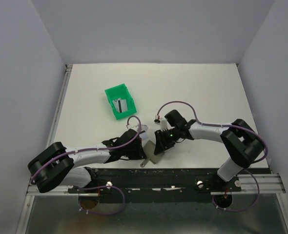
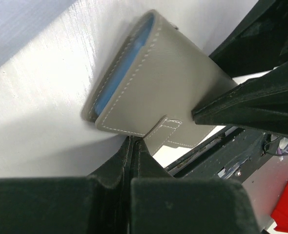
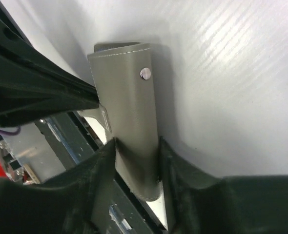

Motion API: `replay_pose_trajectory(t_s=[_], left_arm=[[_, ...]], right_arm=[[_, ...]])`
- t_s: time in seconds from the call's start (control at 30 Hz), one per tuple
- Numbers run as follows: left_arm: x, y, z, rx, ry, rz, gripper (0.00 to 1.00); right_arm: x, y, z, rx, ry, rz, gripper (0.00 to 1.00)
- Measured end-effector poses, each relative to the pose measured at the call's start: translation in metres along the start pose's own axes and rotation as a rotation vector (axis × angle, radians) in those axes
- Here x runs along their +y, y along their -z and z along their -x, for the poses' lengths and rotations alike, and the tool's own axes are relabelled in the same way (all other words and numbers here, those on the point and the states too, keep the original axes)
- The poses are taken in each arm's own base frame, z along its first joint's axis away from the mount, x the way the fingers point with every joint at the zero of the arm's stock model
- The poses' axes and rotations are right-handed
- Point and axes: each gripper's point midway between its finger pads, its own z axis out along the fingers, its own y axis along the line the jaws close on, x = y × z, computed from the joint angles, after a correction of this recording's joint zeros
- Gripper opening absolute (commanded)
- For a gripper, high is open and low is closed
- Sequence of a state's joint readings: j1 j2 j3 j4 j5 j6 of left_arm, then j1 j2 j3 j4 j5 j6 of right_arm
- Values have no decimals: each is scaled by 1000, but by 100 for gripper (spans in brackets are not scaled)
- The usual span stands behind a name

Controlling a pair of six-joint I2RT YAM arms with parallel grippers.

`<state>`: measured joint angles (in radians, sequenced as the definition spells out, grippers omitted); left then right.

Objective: Put the credit cards into the card holder
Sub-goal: Close the card holder at the center of the board, then turn over the card holder at the center of the board.

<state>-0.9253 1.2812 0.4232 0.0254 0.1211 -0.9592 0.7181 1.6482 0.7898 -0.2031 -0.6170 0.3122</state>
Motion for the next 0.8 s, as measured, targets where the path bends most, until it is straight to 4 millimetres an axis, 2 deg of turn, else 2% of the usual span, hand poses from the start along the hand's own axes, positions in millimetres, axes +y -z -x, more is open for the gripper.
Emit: replay_pose_trajectory(t_s=[0.17, 0.27, 0.37, 0.43, 0.5, 0.63, 0.73, 0.8], left_arm=[[0, 0, -1, 1, 3, -2, 0], [-1, 0, -1, 0, 7, -2, 0], [3, 3, 2, -17, 10, 20, 0], [4, 8, 4, -33, 10, 28, 0], [3, 17, 12, -75, 10, 33, 0], [-2, 32, 30, -152, 16, 30, 0], [-4, 39, 39, -184, 19, 38, 0], [-2, 40, 42, -196, 22, 48, 0]], right_arm=[[1, 2, -13, 5, -33, 20, 9], [10, 10, -7, -25, -20, 40, 1], [11, 23, -3, -64, 4, -21, 0], [6, 40, 5, -106, 18, -116, 0], [3, 63, 20, -160, 42, -224, 0], [-3, 116, 63, -278, 75, -469, 1], [-18, 141, 77, -307, 61, -641, 5], [-41, 145, 69, -263, 32, -763, 6]])
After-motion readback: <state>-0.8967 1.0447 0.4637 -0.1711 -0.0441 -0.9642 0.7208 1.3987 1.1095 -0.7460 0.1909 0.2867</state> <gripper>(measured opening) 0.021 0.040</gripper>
